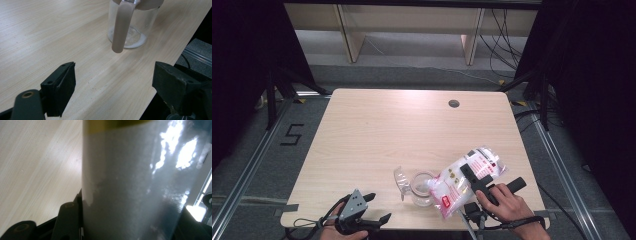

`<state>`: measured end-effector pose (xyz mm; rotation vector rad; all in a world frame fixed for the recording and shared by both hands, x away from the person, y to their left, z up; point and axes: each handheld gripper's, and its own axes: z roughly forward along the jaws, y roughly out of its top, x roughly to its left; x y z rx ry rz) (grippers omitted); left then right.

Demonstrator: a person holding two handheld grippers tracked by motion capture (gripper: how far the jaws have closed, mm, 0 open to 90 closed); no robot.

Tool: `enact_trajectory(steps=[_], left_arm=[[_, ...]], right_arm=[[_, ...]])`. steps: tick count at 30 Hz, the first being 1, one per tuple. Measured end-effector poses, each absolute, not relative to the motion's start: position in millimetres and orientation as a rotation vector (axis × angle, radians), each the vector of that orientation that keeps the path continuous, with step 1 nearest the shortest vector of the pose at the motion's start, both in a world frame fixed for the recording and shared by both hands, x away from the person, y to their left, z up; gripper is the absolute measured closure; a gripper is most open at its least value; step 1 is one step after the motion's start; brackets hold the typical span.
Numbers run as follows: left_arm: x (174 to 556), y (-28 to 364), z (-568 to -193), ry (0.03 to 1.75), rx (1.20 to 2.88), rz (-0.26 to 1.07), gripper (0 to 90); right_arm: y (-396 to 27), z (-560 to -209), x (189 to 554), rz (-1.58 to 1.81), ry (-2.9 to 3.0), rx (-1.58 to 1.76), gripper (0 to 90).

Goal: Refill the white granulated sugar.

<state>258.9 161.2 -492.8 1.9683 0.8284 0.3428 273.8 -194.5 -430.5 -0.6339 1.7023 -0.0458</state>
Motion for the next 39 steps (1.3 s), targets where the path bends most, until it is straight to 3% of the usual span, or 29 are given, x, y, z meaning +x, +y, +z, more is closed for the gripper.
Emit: enact_trajectory(steps=[39], left_arm=[[259.2, 163.5, -490.2, 0.803, 1.983, 0.363, 19.8]], right_arm=[[-194.9, -427.2, 271.8, -0.039, 1.702, -0.634, 53.1]])
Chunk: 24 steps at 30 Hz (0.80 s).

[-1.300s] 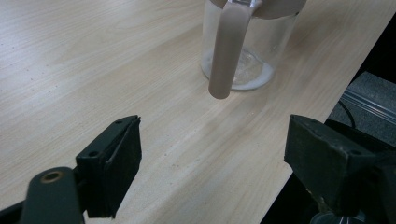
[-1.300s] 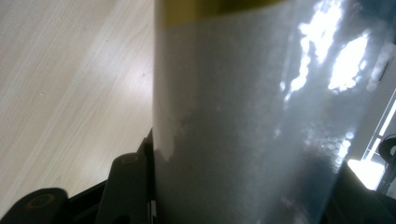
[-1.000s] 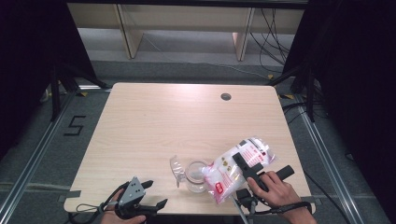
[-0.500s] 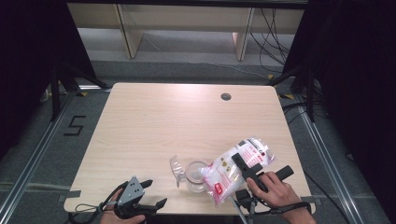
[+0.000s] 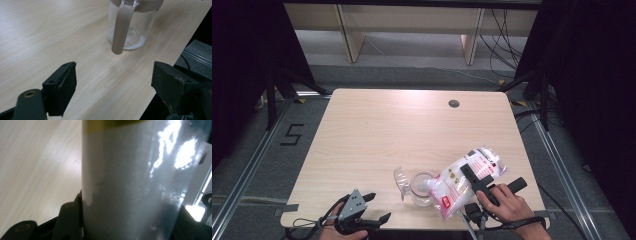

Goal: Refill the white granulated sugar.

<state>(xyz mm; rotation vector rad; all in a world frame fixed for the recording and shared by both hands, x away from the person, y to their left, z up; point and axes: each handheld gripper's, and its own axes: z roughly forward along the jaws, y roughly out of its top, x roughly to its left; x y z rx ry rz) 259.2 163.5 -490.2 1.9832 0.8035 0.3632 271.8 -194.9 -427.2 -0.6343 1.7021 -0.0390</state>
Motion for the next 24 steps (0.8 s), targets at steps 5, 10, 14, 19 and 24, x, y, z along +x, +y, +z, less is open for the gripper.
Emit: enact_trajectory(steps=[5, 10, 14, 19, 24], left_arm=[[259.6, 163.8, -490.4, 0.798, 1.993, 0.367, 19.8], [259.7, 163.4, -490.9, 0.798, 1.997, 0.365, 19.8], [258.5, 161.6, -492.6, 0.827, 1.982, 0.352, 19.8], [259.3, 161.9, -493.0, 0.824, 1.993, 0.363, 19.8], [258.4, 160.7, -493.2, 0.832, 1.979, 0.345, 19.8]], right_arm=[[-195.2, -426.8, 271.2, -0.042, 1.7, -0.634, 53.2], [-195.3, -426.9, 271.4, -0.046, 1.703, -0.637, 53.2], [-195.6, -428.2, 271.9, -0.043, 1.7, -0.635, 53.3], [-195.5, -428.3, 272.0, -0.042, 1.699, -0.637, 53.4], [-196.0, -427.9, 272.2, -0.048, 1.702, -0.638, 53.5]])
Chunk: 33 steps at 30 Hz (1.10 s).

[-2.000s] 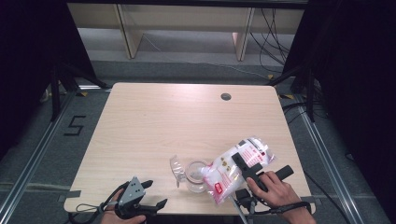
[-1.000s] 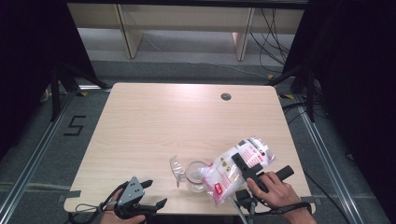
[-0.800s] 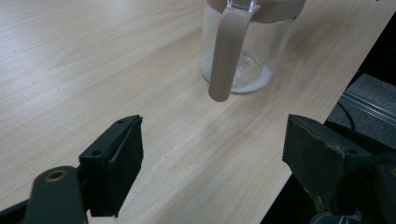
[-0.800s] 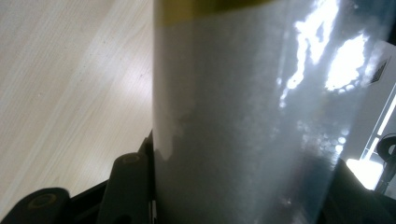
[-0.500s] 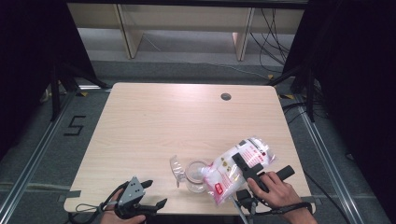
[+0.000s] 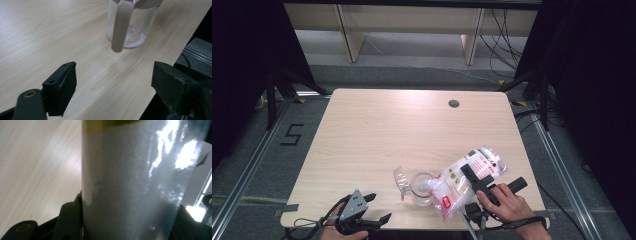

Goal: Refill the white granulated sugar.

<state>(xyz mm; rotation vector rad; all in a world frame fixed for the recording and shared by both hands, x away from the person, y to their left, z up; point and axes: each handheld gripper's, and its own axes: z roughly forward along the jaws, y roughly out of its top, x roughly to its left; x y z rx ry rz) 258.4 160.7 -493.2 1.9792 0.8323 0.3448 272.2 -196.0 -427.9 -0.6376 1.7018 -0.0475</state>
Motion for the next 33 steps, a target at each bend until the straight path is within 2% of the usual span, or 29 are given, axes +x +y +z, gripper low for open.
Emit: enact_trajectory(steps=[33], left_arm=[[258.5, 161.9, -492.5, 0.823, 1.983, 0.343, 19.8]], right_arm=[[-195.1, -426.2, 271.1, -0.061, 1.7, -0.654, 54.2]])
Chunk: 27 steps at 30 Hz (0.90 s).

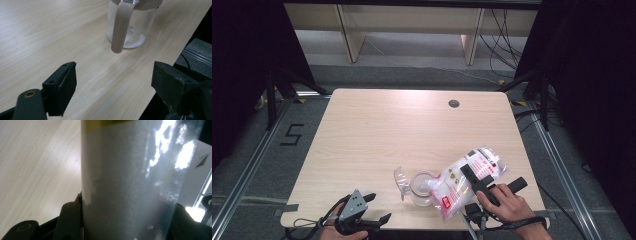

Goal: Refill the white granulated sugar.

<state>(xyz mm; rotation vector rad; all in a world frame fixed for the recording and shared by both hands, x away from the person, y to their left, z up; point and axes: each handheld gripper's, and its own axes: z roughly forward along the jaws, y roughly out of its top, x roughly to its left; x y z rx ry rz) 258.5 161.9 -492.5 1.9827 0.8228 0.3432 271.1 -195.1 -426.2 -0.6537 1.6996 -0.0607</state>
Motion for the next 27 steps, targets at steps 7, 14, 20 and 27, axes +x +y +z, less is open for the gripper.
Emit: enact_trajectory(steps=[7, 14, 20, 27], left_arm=[[258.5, 161.9, -492.3, 0.823, 1.985, 0.343, 19.8], [258.0, 162.1, -491.9, 0.823, 1.985, 0.345, 19.8], [257.5, 161.4, -491.9, 0.827, 1.982, 0.351, 19.8], [257.8, 161.2, -492.3, 0.826, 1.976, 0.346, 19.8]], right_arm=[[-194.6, -425.5, 271.4, -0.061, 1.692, -0.671, 54.4], [-194.2, -426.1, 271.5, -0.059, 1.688, -0.677, 54.5], [-194.5, -427.3, 271.1, -0.052, 1.696, -0.663, 54.7], [-195.0, -426.1, 270.5, -0.051, 1.694, -0.661, 54.9]])
